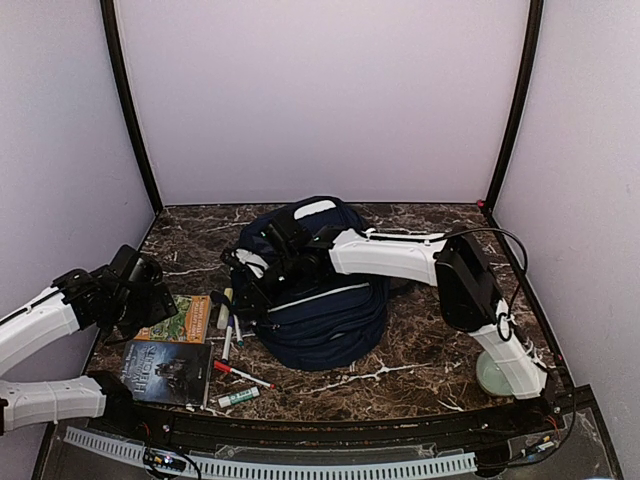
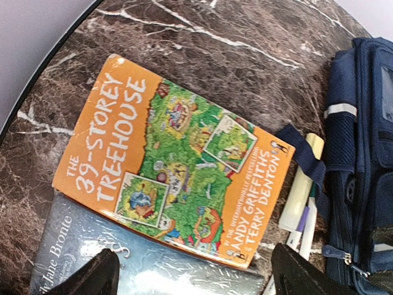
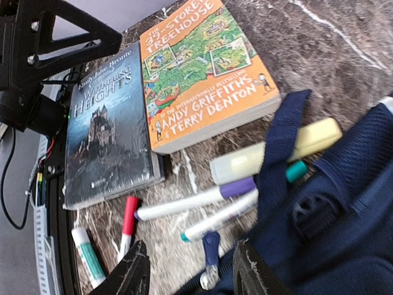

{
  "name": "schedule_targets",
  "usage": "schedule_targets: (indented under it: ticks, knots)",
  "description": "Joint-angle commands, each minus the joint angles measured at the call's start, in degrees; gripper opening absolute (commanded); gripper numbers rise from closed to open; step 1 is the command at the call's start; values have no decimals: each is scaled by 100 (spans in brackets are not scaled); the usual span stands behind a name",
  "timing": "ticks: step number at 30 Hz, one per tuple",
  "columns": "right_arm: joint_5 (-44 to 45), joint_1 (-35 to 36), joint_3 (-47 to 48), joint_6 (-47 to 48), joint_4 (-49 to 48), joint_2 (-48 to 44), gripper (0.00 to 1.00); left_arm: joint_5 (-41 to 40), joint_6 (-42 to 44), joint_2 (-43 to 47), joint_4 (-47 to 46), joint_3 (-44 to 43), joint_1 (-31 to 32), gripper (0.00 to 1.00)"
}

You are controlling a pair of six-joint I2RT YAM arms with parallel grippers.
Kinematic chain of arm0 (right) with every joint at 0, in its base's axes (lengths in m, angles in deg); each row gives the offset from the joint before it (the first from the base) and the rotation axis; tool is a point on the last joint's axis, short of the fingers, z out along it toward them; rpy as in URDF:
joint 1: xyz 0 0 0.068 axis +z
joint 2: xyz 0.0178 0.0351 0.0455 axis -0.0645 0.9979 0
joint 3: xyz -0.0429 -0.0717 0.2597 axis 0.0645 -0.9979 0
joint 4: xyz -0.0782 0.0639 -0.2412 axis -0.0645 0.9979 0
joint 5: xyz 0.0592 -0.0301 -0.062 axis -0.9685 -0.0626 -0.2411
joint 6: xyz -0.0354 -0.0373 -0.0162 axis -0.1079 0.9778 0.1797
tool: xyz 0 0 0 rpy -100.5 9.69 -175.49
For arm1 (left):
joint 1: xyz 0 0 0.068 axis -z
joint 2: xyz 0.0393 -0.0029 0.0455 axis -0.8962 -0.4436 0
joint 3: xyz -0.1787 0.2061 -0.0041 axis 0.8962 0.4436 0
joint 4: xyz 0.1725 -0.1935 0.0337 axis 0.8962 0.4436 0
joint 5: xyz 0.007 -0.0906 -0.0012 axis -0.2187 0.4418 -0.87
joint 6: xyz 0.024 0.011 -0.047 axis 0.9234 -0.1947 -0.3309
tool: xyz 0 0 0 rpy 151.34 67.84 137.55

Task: Pack the student bag
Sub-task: Move the book to the center of the board.

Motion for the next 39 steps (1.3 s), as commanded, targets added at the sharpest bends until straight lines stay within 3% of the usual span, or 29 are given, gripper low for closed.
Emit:
schedule_targets:
  ticks: [1, 7, 20, 29, 39]
  knots:
    - [-271, 171, 628, -724, -427, 508, 47, 245, -66, 206, -344, 251, -566, 90]
    - [-248, 300, 1329, -1195, -495, 1247, 47, 782, 187, 134, -726, 582, -1622, 92]
    - [-273, 370, 1514, -1761, -1231, 1671, 50, 1132, 985, -491, -1632, 689, -3037, 90]
    - [-243, 402, 1283, -2529, -1709, 1721, 52, 1748, 1808, -1975, -2681, 391, -3755, 82]
    - [-7, 474, 1660, -2705, -1635, 2064, 59, 2778, 2256, -2979, -3166, 104, -3868, 60]
